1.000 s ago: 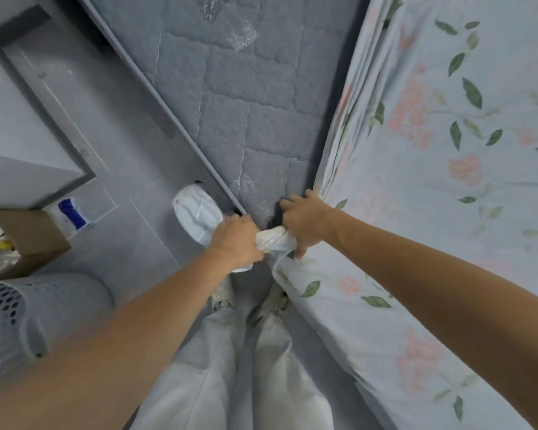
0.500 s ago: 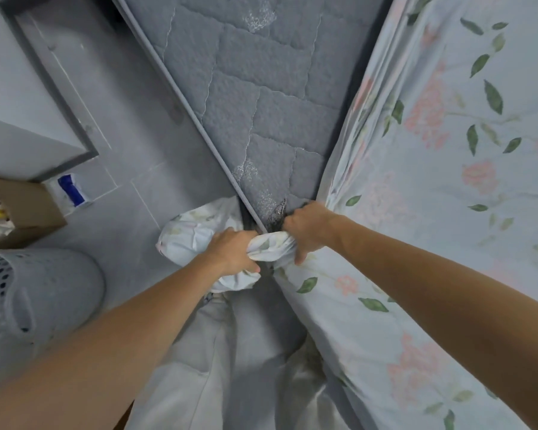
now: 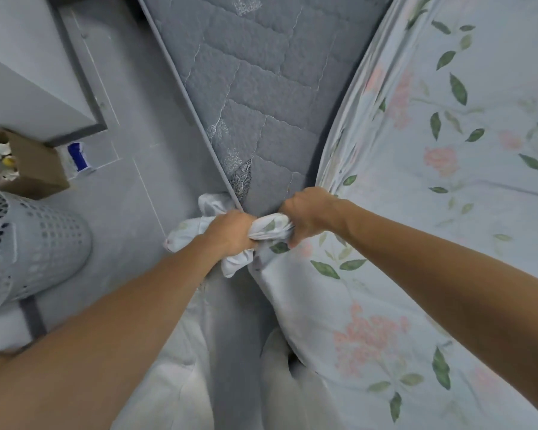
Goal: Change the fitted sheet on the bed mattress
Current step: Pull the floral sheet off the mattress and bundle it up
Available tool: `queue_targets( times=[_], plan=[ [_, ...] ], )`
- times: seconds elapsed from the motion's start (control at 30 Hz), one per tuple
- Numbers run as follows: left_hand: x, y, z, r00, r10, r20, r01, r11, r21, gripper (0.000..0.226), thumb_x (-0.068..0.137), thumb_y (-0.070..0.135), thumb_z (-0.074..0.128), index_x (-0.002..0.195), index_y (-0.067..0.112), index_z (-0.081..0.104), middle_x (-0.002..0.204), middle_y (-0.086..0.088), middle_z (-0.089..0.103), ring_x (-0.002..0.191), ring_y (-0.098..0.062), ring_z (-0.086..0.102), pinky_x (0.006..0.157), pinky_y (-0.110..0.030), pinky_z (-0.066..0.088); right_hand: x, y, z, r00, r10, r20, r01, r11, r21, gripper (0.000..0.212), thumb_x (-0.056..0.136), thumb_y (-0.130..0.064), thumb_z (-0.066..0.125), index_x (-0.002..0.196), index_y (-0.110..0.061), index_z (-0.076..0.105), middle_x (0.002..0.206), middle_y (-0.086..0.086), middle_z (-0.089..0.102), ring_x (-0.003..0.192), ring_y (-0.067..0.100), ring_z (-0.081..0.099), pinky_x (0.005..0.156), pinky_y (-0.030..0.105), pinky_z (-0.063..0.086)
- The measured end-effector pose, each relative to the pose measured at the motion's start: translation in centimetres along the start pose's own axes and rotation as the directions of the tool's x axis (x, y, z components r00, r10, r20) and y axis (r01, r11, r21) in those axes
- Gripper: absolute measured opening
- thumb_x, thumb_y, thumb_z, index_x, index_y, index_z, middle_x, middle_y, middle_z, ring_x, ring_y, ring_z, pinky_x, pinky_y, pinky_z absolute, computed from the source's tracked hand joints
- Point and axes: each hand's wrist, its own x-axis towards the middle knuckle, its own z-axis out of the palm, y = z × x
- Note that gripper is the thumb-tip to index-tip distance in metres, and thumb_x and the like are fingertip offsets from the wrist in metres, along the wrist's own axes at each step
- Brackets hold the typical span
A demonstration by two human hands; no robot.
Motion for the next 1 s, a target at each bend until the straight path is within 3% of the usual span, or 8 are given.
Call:
queue_targets(
  times=[0.17,0.27,0.37,0.5,0.6,0.77,0.9,1.0],
  plan=[
    [-5.2,6.8,5.0,0.994,0.035,0.106,-0.007,0.968,-0.25,0.066,0.077,0.032,0.091,0.128,0.022,0.051,0.119,-0.005,0.066,0.111,-0.029,0.063,0.087,-0.036,0.049,-7.3,1.3,2.9,0.996,0.056,0.072,-0.052,0.997,-0.057,0.07,0.067,-0.078,0.078,0.114,-0.026,0.069,0.092,-0.004,0.071,0.08,0.022,0.062,0.076,0.034,0.057],
    [-7.0,9.7,7.7,0.995,-0.011,0.096,0.048,0.921,-0.387,0.085,0.074,0.033,0.095,0.134,0.021,0.036,0.125,-0.005,0.06,0.118,-0.031,0.061,0.096,-0.04,0.049,-10.5,2.1,4.8,0.987,0.076,0.14,-0.062,0.993,-0.098,0.071,0.069,-0.079,0.078,0.117,-0.028,0.065,0.103,-0.004,0.073,0.088,0.023,0.066,0.073,0.032,0.05],
    [-6.9,10.6,9.3,0.994,-0.072,0.083,0.093,0.954,-0.286,0.108,0.073,0.04,0.093,0.155,0.02,0.026,0.136,-0.01,0.061,0.124,-0.034,0.061,0.101,-0.045,0.051,-10.8,1.7,6.3,0.979,0.072,0.189,-0.047,0.99,-0.135,0.078,0.07,-0.079,0.077,0.127,-0.029,0.062,0.111,-0.004,0.072,0.1,0.024,0.069,0.078,0.034,0.049],
    [-5.5,8.9,10.6,0.99,-0.138,0.022,0.139,0.988,-0.069,0.077,0.074,0.044,0.087,0.138,0.022,0.051,0.129,-0.008,0.061,0.124,-0.031,0.057,0.095,-0.044,0.053,-8.0,-0.8,8.9,0.985,0.047,0.166,-0.034,0.996,-0.08,0.078,0.07,-0.073,0.08,0.131,-0.028,0.06,0.127,-0.003,0.065,0.116,0.025,0.063,0.095,0.045,0.052],
    [-5.1,6.4,11.9,0.992,-0.038,-0.123,0.051,0.993,0.104,0.056,0.076,0.049,0.085,0.121,0.023,0.065,0.132,-0.005,0.046,0.127,-0.029,0.044,0.095,-0.044,0.05,-6.2,-3.3,12.0,0.997,0.018,0.068,-0.013,0.997,-0.08,0.085,0.069,-0.071,0.082,0.138,-0.027,0.059,0.138,0.002,0.047,0.13,0.026,0.045,0.101,0.046,0.045],
    [-6.3,4.0,14.7,0.95,0.117,-0.289,-0.066,0.982,0.18,0.049,0.078,0.036,0.082,0.118,0.023,0.058,0.132,-0.001,0.044,0.124,-0.026,0.041,0.09,-0.04,0.042,-4.5,-5.6,14.3,0.995,-0.016,-0.094,0.015,1.0,-0.018,0.094,0.07,-0.063,0.087,0.144,-0.023,0.043,0.127,0.005,0.063,0.112,0.027,0.062,0.096,0.04,0.043],
    [-6.5,3.9,14.9,0.966,0.144,-0.217,-0.1,0.974,0.202,0.038,0.085,0.028,0.076,0.112,0.021,0.049,0.12,-0.002,0.058,0.121,-0.027,0.047,0.088,-0.039,0.037,-4.3,-6.4,14.2,0.998,0.014,-0.065,-0.013,1.0,0.009,0.093,0.071,-0.062,0.088,0.14,-0.019,0.043,0.112,0.003,0.072,0.101,0.027,0.068,0.093,0.038,0.043],
    [-6.8,4.2,14.5,0.986,0.094,-0.137,-0.079,0.991,0.107,0.042,0.086,0.028,0.075,0.111,0.018,0.044,0.113,-0.01,0.062,0.113,-0.032,0.053,0.086,-0.041,0.037,-4.3,-7.0,14.1,0.998,0.05,0.025,-0.05,0.999,-0.019,0.084,0.069,-0.07,0.085,0.132,-0.023,0.054,0.107,-0.003,0.071,0.099,0.022,0.067,0.098,0.038,0.047]
  ],
)
